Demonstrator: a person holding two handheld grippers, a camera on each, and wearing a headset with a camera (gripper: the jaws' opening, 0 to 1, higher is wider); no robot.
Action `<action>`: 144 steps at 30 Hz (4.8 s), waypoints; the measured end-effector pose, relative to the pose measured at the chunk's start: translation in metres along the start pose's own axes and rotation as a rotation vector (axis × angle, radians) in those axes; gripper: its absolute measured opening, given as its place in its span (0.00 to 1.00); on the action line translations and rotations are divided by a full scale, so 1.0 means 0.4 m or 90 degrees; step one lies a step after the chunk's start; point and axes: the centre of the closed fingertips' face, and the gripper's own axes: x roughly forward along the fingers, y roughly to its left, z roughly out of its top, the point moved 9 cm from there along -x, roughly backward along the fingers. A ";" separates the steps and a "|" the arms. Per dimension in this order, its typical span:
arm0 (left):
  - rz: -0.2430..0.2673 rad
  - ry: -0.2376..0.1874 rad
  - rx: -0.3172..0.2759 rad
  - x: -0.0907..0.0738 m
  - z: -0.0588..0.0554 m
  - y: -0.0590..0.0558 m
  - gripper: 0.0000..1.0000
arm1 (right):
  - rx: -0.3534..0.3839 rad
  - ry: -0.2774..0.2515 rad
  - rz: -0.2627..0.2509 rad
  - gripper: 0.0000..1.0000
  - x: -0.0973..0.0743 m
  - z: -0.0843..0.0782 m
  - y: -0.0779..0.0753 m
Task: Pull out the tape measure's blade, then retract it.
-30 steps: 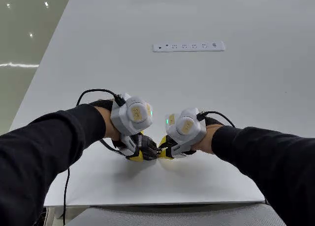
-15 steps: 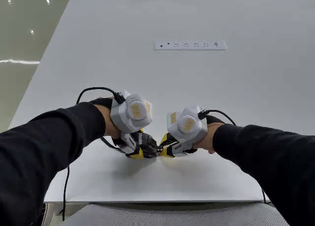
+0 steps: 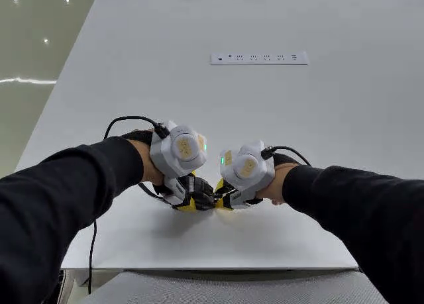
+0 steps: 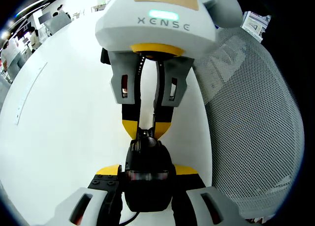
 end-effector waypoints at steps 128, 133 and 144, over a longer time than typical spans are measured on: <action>0.018 -0.012 -0.009 -0.001 -0.005 -0.005 0.34 | 0.061 0.019 -0.013 0.11 -0.068 -0.086 -0.002; 0.019 -0.012 -0.009 -0.001 -0.005 -0.005 0.34 | 0.065 0.019 -0.015 0.11 -0.071 -0.091 -0.002; 0.023 -0.014 -0.006 0.001 -0.006 -0.006 0.34 | 0.065 0.022 -0.015 0.10 -0.074 -0.095 -0.001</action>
